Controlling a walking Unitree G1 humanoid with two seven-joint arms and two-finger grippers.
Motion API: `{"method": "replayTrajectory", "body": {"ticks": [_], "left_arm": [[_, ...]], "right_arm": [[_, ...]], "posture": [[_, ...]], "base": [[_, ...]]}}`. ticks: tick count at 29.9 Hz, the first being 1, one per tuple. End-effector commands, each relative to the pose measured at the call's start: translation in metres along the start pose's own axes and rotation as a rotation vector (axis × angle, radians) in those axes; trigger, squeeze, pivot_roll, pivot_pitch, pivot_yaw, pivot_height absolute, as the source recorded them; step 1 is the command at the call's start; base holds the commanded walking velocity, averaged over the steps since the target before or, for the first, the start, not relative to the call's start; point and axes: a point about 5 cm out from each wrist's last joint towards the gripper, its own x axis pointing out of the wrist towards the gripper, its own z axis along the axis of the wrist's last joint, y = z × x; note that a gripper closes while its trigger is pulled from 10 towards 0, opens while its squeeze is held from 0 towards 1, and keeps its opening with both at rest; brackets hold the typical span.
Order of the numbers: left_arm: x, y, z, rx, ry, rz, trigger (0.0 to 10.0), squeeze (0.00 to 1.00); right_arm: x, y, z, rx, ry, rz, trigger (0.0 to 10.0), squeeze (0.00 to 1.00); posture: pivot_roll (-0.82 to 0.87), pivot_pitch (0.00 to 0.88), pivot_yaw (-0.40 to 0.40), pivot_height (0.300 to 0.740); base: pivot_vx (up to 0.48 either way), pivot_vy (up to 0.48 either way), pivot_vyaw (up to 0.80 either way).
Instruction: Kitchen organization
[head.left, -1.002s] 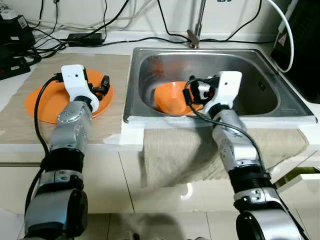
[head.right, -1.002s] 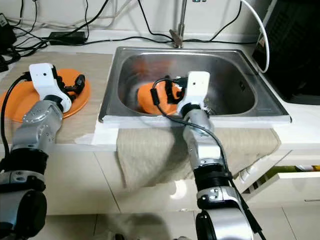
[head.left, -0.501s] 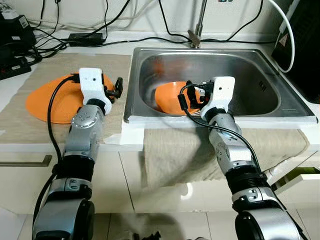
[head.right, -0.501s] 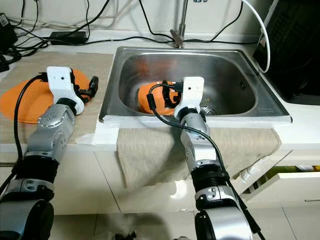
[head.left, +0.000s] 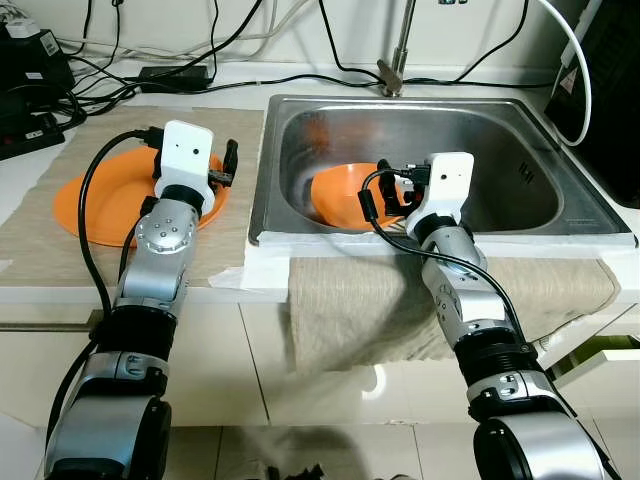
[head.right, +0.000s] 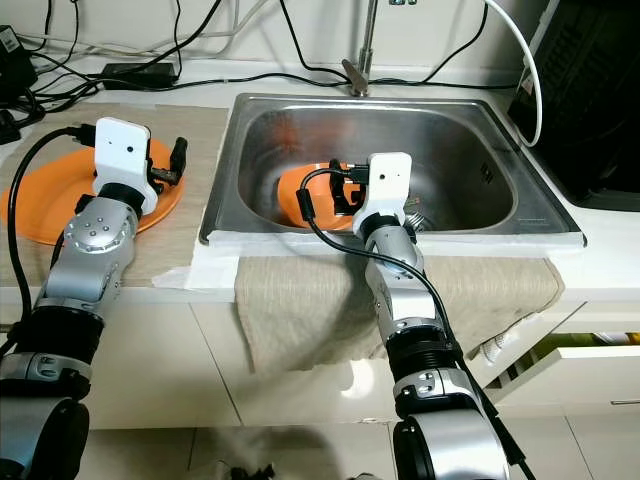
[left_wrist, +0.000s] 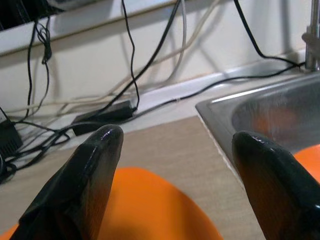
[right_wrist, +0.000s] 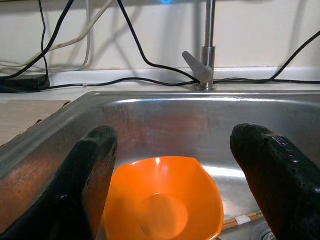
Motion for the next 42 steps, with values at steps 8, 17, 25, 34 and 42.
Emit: {"method": "replayTrajectory", "body": {"ticks": [8, 17, 25, 34, 42], "left_arm": [[0.000, 0.003, -0.010, -0.058, 0.054, 0.021, 10.0, 0.00], [0.004, 0.015, -0.010, -0.064, 0.061, 0.049, 10.0, 0.00], [0.009, 0.032, -0.008, -0.070, 0.078, 0.097, 10.0, 0.00], [0.008, 0.050, -0.020, -0.093, 0.153, 0.147, 10.0, 0.00], [0.009, 0.053, -0.018, -0.076, 0.152, 0.154, 10.0, 0.00]], "right_arm": [[0.000, -0.008, 0.000, 0.000, -0.003, -0.026, 10.0, 0.00], [0.001, -0.009, 0.001, -0.001, -0.009, -0.030, 10.0, 0.00], [0.000, -0.011, 0.000, -0.005, -0.006, -0.031, 10.0, 0.00], [-0.001, -0.014, 0.000, -0.003, -0.007, -0.039, 10.0, 0.00], [-0.003, -0.016, -0.001, -0.007, -0.006, -0.044, 10.0, 0.00]], "posture": [[0.02, 0.000, 0.010, 0.740], [0.02, 0.000, 0.011, 0.740], [0.02, 0.000, 0.010, 0.740], [0.02, 0.000, 0.011, 0.740], [0.02, 0.000, 0.011, 0.740]], "base": [[0.000, 0.000, 0.00], [0.000, 0.000, 0.00], [0.000, 0.000, 0.00], [0.000, 0.000, 0.00], [0.000, 0.000, 0.00]]}}
